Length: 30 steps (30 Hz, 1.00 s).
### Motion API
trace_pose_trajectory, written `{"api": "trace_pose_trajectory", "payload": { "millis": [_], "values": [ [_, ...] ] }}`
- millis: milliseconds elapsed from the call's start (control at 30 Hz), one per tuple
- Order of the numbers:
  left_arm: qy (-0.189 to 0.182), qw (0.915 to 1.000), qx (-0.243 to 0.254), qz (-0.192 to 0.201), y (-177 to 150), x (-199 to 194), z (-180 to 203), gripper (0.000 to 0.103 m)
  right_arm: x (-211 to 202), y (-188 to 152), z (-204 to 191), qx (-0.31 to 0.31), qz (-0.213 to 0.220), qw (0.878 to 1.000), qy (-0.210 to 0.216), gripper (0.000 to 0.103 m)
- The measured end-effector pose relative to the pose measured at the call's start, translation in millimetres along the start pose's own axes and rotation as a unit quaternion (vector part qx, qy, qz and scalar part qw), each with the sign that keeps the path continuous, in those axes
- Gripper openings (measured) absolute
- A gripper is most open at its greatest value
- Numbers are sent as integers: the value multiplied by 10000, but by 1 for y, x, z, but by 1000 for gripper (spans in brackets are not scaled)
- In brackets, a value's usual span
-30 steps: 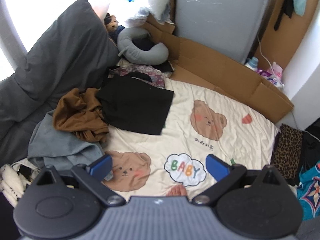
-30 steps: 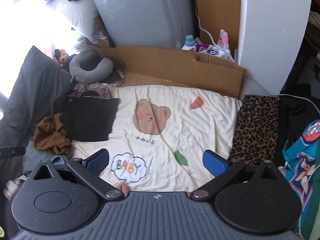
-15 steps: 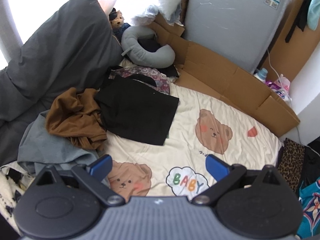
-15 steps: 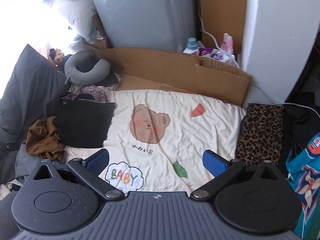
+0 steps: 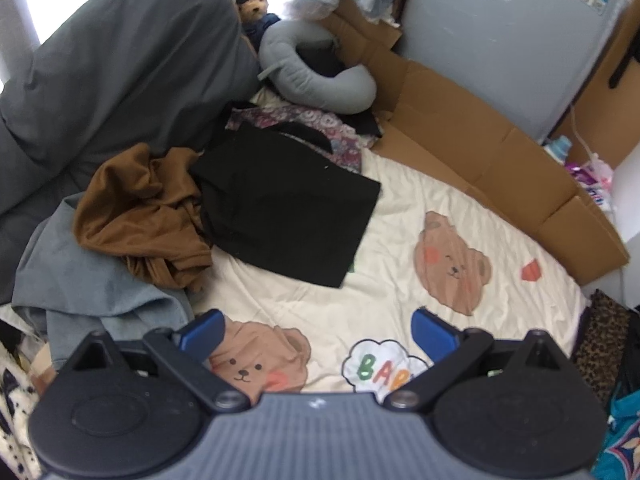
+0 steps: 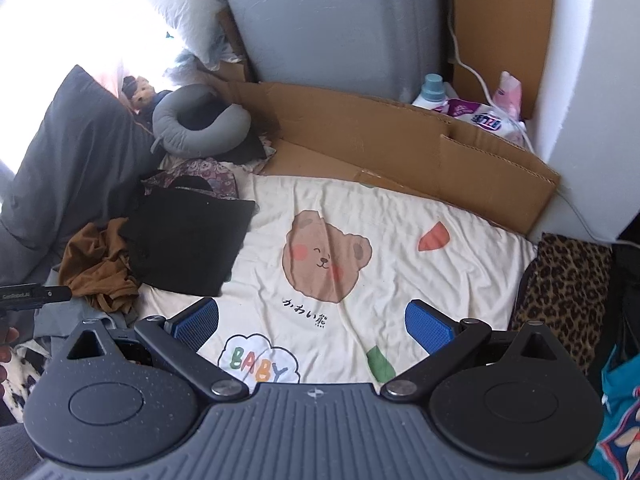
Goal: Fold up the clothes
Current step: 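Move the open left gripper toward the edge of the black cloth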
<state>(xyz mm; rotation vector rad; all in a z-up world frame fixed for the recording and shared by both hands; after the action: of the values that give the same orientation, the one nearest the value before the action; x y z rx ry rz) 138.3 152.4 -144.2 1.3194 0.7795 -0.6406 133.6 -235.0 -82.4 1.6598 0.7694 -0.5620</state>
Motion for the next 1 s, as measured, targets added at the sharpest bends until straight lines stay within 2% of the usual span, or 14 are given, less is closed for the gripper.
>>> {"api": "trace_pose_trajectory", "payload": {
  "millis": [233, 300, 500, 667, 800, 1000],
  "values": [
    [113, 9999, 83, 51, -3, 29, 0, 101, 27, 4, 2, -220, -97, 9996, 161, 102],
    [254, 9995, 103, 150, -1, 35, -1, 101, 36, 3, 3, -265, -133, 9993, 213, 102],
    [287, 9994, -65, 197, 4, 56, -4, 101, 59, 0, 7, -486, -182, 9982, 301, 103],
    [358, 9989, -197, 244, 6, 70, -11, 95, 80, -7, 11, -614, -296, 9974, 224, 102],
    [416, 9983, -346, 236, 7, 80, -19, 95, 98, -15, 12, -741, -415, 9962, 198, 102],
    [525, 9979, -262, 287, 5, 101, -29, 95, 133, -27, 9, -731, -627, 9951, 221, 102]
  ]
}}
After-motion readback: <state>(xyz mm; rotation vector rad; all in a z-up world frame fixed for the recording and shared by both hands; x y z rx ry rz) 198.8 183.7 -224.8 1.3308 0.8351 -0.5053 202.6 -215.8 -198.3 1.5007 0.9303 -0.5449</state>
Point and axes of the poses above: each gripper's, at about its wrist camera, not at the fingertips, and x roughly the way its jaws point, z to its right, y to its top, the point moved 9 cm from there along x, roughly the way its jaws point, and after that the axes turned 10 degrees about z, right-handed, at the moved point
